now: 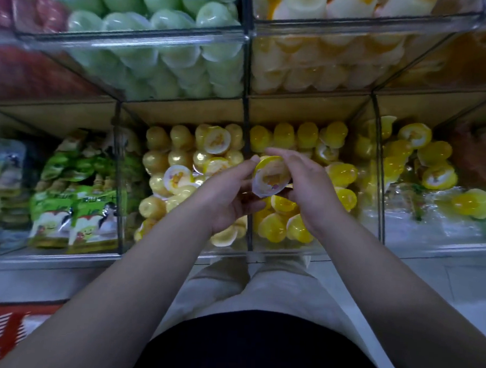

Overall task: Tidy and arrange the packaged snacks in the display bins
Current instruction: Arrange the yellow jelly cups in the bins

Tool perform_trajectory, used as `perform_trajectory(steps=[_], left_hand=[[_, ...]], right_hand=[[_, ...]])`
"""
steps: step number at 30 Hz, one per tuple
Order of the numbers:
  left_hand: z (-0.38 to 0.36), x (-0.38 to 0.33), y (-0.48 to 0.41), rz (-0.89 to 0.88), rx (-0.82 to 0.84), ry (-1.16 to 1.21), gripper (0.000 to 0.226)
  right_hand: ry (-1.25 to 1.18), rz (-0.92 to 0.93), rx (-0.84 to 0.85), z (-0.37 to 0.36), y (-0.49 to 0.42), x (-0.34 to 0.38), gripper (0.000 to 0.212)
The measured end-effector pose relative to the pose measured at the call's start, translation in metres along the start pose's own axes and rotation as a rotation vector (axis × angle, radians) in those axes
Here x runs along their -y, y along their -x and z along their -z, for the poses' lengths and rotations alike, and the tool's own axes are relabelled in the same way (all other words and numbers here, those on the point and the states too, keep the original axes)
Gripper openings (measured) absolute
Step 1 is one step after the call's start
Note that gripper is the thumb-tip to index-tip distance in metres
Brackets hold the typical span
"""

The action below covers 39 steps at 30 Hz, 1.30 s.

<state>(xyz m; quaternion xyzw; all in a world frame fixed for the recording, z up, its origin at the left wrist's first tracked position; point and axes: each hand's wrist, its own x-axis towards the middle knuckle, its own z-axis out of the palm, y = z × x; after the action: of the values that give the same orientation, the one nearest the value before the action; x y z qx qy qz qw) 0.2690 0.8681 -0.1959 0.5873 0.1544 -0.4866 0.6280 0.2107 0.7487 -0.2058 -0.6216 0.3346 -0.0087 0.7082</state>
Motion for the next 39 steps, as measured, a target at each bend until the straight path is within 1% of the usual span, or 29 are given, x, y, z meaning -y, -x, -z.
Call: perform_trajectory(steps=[4,6,8,11,17,19,21,24,29,32,35,36,39], left_hand=[[0.034,-0.002,0.003,-0.073,-0.028,-0.008,0.02],[0.048,-0.002,0.002,-0.142,-0.041,0.014,0.021],[0.061,-0.003,0.001,-0.227,-0.061,-0.014,0.022],[0.076,-0.003,-0.002,-0.333,-0.113,-0.153,0.032],[0.094,0.0,-0.022,-0.537,-0.235,-0.498,0.049],[0.097,0.003,-0.033,-0.606,-0.271,-0.665,0.057],[0.098,0.005,-0.043,-0.635,-0.281,-0.786,0.062],[0.098,0.008,-0.054,-0.645,-0.249,-0.878,0.066],[0.101,0.009,-0.064,-0.674,-0.213,-0.984,0.063],[0.102,0.006,-0.064,-0.64,-0.179,-0.973,0.061],[0.099,0.001,-0.058,-0.666,-0.203,-0.945,0.053],[0.097,0.0,-0.053,-0.68,-0.217,-0.89,0.048],[0.081,-0.005,-0.036,-0.666,-0.197,-0.541,0.035]], right_hand=[[0.05,0.018,0.045,-0.029,0.0,-0.003,0.027],[0.075,0.037,0.044,-0.041,-0.001,-0.006,0.023],[0.086,0.067,0.035,-0.05,-0.003,-0.009,0.02],[0.131,0.126,0.041,-0.058,-0.007,-0.01,0.019],[0.412,0.261,0.061,-0.07,-0.02,-0.014,0.027],[0.51,0.275,0.039,-0.075,-0.023,-0.019,0.026],[0.634,0.279,0.005,-0.079,-0.026,-0.024,0.027],[0.839,0.294,-0.017,-0.085,-0.029,-0.031,0.033],[0.948,0.284,0.012,-0.091,-0.032,-0.034,0.035],[0.887,0.277,0.007,-0.092,-0.031,-0.032,0.031],[0.598,0.232,-0.027,-0.09,-0.027,-0.028,0.023],[0.517,0.221,-0.049,-0.088,-0.025,-0.026,0.02],[0.324,0.219,-0.114,-0.084,-0.021,-0.02,0.018]])
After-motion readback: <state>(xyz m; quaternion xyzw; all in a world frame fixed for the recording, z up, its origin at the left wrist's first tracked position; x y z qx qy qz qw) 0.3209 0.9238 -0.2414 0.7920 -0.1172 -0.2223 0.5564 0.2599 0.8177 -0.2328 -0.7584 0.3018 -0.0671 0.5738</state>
